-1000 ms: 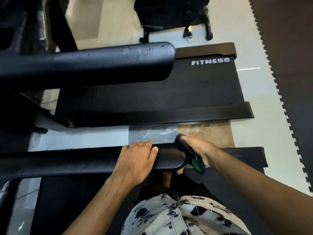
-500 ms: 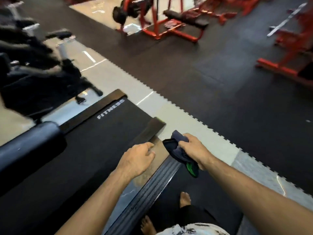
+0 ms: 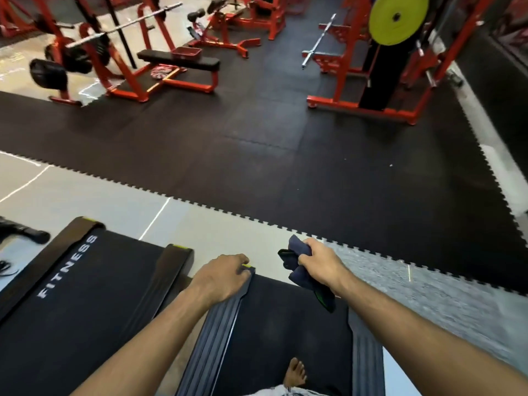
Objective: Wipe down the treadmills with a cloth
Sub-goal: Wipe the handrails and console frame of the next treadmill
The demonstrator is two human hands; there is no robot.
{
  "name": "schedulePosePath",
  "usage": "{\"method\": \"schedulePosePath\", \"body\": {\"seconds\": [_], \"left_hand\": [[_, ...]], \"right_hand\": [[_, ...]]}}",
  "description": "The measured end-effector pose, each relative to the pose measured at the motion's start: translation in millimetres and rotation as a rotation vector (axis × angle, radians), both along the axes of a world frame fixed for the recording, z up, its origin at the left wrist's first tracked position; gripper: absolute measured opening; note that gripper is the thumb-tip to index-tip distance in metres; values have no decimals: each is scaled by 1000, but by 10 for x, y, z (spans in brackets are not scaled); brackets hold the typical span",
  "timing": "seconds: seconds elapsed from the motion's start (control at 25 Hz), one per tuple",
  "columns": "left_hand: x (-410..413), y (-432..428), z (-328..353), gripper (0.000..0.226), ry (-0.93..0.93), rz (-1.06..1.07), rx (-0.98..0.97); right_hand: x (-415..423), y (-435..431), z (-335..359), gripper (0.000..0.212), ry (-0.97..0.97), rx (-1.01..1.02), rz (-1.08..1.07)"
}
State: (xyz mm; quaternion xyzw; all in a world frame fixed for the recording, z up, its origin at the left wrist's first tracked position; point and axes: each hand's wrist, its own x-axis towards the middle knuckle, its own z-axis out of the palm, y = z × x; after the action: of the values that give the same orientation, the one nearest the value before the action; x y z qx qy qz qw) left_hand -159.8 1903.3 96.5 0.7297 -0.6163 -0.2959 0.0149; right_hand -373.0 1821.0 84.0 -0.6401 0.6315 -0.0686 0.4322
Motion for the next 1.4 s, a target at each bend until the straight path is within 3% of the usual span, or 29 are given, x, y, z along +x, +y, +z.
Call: {"method": "schedulePosePath", "body": {"seconds": [0.28, 0.72, 0.88, 1.04, 1.24, 1.4], "left_hand": [[-489, -1392, -125, 42, -10, -42, 56], [-47, -4156, -260, 40, -17, -9, -21], [400, -4856, -404, 41, -33, 71, -52], [999, -5257, -1181, 40, -99, 263, -74], [1729, -5852, -2537, 36, -126, 623, -126], [2129, -5846, -2757, 39, -118, 799, -42]], "right_hand": [[-727, -1301, -138, 40, 150, -69, 32], [-388, -4054, -117, 32, 240, -237, 240], [136, -5086, -271, 36, 257, -258, 393], [1052, -6086, -976, 38, 247, -320, 634], [2382, -7139, -2191, 47, 101, -314, 1014], [3201, -7394, -2496, 43, 71, -256, 1212]]}}
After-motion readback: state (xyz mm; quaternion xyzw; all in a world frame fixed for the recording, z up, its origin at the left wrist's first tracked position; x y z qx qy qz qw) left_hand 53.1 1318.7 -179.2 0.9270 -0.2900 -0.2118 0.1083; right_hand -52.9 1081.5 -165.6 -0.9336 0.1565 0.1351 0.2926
